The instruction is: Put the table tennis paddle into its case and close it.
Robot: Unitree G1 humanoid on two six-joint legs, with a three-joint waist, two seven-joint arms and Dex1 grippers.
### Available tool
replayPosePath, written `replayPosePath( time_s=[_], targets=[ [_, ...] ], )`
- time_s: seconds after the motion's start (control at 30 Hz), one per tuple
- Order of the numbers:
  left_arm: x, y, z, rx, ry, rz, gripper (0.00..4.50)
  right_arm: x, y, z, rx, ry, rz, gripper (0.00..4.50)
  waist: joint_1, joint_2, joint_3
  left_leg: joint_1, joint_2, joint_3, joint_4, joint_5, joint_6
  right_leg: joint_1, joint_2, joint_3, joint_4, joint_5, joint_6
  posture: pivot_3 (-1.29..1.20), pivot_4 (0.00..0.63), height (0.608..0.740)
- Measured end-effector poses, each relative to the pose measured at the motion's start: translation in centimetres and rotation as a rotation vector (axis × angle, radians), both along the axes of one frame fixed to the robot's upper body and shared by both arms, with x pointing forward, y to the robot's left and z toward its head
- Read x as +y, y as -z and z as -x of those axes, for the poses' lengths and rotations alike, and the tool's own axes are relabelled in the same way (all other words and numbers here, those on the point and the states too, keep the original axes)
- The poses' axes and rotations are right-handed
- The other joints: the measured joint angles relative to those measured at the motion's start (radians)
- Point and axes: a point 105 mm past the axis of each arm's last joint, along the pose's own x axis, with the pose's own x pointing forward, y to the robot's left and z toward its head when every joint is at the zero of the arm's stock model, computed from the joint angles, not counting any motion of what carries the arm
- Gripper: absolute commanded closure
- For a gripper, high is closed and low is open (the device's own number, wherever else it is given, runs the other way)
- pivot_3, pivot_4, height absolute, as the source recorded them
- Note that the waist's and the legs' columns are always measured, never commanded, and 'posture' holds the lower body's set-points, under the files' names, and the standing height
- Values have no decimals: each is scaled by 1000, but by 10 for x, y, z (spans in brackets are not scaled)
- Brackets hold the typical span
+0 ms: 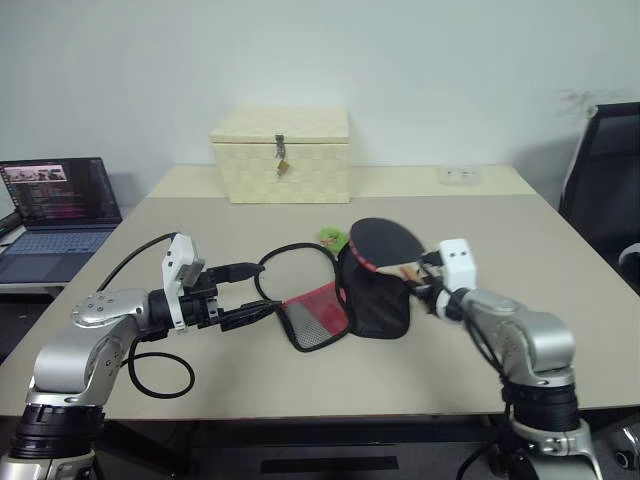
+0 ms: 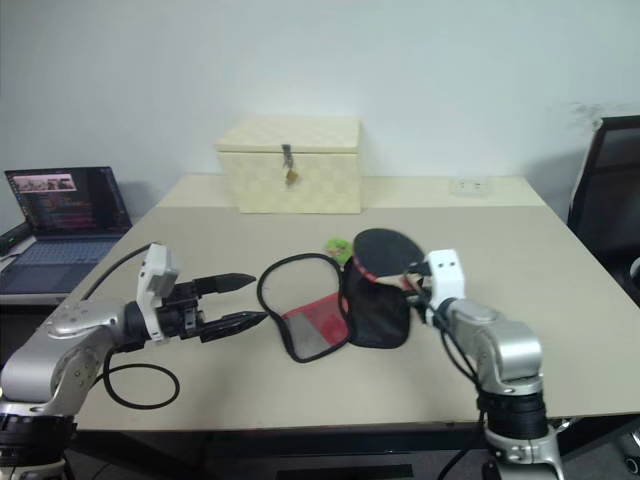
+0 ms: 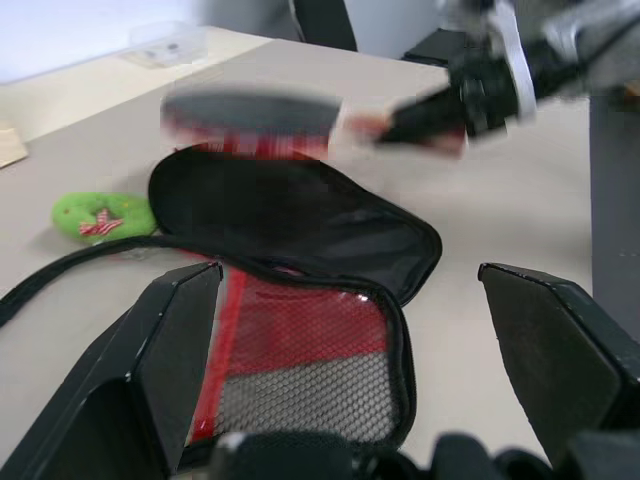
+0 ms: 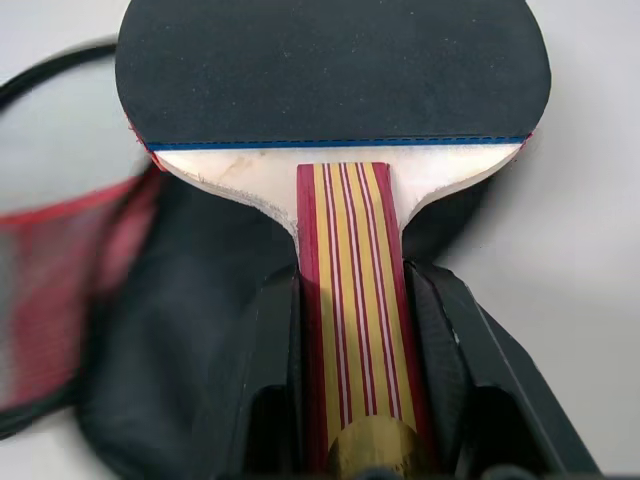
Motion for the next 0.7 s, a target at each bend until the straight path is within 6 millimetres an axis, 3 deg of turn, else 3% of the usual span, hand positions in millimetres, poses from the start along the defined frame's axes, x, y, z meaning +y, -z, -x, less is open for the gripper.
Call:
replayPosePath(
  time_s=[0.43,0.7],
  targets=[
    [6,2,2,0,-30,-2,0,7,31,-12,50,117,12,3342,7,0,0,0,2,1,0,0,0,-1,-1,1,1,0,0,0,150,740],
    [6,3,2,2,-43,-2,0,16,35,-12,44,152,3,3342,7,0,0,0,2,1,0,0,0,-1,-1,1,1,0,0,0,150,740]
  ],
)
